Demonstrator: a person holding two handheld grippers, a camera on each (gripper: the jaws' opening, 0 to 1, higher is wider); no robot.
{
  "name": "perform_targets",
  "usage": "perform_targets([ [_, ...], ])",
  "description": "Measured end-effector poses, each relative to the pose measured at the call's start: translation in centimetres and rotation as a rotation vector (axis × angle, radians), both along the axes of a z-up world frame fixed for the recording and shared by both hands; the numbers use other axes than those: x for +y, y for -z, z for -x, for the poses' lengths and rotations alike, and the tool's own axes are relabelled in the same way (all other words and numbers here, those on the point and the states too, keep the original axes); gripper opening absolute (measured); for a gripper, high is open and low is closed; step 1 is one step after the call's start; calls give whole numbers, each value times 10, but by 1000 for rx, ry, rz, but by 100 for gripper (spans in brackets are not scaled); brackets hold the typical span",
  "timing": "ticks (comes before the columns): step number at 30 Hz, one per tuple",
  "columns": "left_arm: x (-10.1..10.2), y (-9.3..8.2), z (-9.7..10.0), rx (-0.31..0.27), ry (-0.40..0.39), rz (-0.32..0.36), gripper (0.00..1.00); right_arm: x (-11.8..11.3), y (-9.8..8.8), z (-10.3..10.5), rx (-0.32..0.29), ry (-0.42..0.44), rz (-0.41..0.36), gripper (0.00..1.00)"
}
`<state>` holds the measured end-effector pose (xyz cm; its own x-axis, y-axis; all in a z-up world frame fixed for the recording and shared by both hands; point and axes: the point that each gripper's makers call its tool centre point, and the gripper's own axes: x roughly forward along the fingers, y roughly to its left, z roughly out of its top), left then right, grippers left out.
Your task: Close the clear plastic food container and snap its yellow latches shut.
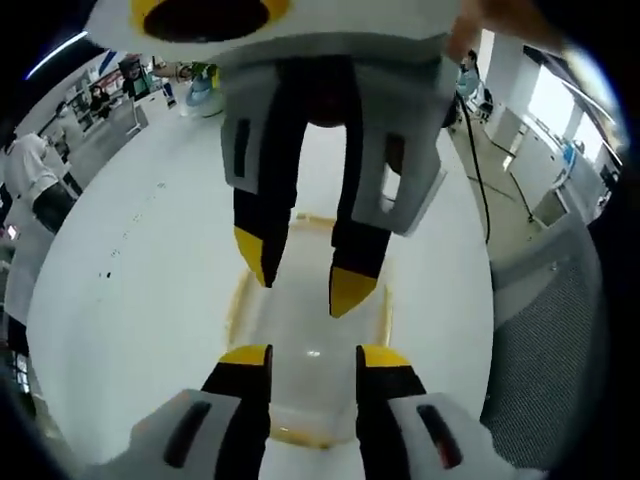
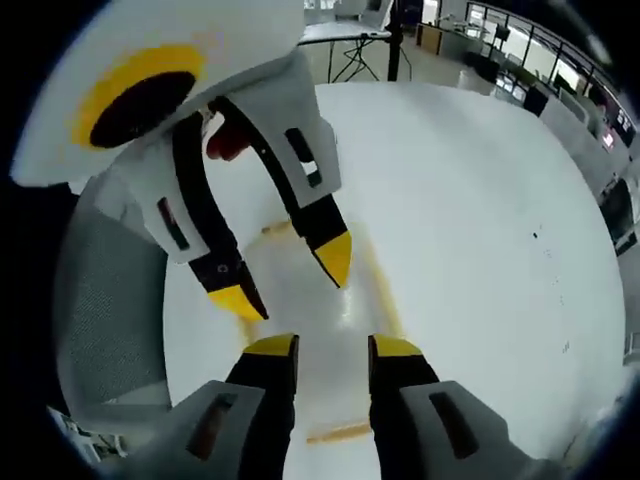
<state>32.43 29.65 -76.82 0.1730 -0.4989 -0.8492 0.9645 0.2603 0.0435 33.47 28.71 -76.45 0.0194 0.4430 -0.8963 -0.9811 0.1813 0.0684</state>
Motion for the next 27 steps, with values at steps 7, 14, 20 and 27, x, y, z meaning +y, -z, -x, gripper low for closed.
perform_targets([
  [7, -3, 2, 2, 3, 18, -4, 28, 1, 7, -10, -11, -8, 20, 26],
  [14, -5, 2, 3, -11, 38, -33, 30, 4, 8, -14, 17, 6, 16, 21],
  [20, -3, 3, 0, 14, 24, -19, 37, 7, 0, -20, 8, 17, -6, 25],
  [27, -5, 3, 0, 9, 45, -28, 40, 10, 5, -22, 30, 17, -9, 23],
])
